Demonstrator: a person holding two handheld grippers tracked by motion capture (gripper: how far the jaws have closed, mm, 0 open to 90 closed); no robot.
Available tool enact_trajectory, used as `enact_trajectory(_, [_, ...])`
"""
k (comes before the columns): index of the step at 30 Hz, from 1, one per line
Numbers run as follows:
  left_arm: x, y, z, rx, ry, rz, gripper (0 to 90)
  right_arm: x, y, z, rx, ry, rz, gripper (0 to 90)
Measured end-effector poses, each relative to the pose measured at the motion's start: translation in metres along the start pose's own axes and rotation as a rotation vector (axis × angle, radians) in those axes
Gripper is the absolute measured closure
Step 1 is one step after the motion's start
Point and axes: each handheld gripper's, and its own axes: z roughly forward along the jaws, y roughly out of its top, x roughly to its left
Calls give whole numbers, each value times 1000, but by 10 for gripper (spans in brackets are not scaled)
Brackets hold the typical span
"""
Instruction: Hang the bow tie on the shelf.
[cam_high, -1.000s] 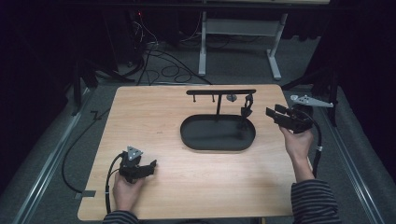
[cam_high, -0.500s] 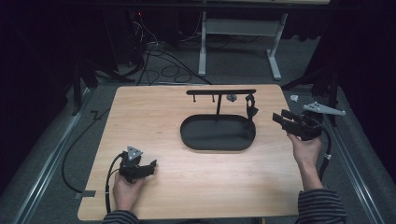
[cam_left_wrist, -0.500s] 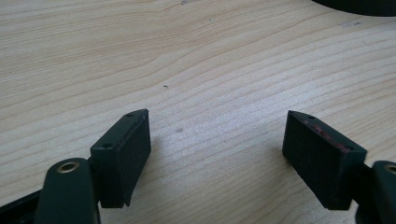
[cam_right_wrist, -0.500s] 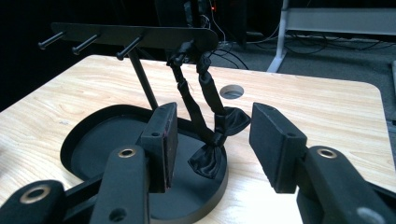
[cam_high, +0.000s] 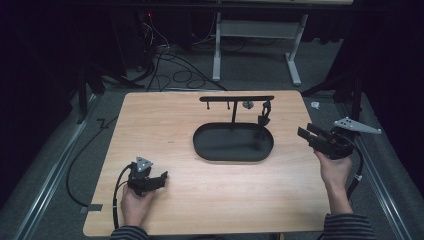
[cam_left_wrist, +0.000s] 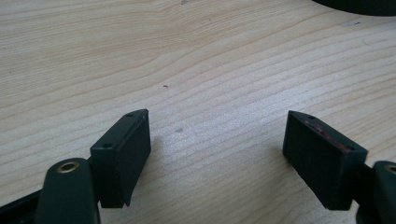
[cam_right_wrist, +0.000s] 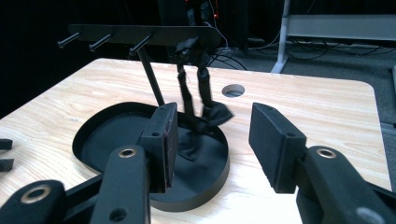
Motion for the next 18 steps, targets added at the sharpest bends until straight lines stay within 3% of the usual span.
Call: enact_trajectory(18, [0, 0, 0, 2, -2, 2, 236, 4, -20, -20, -4, 8, 23, 542])
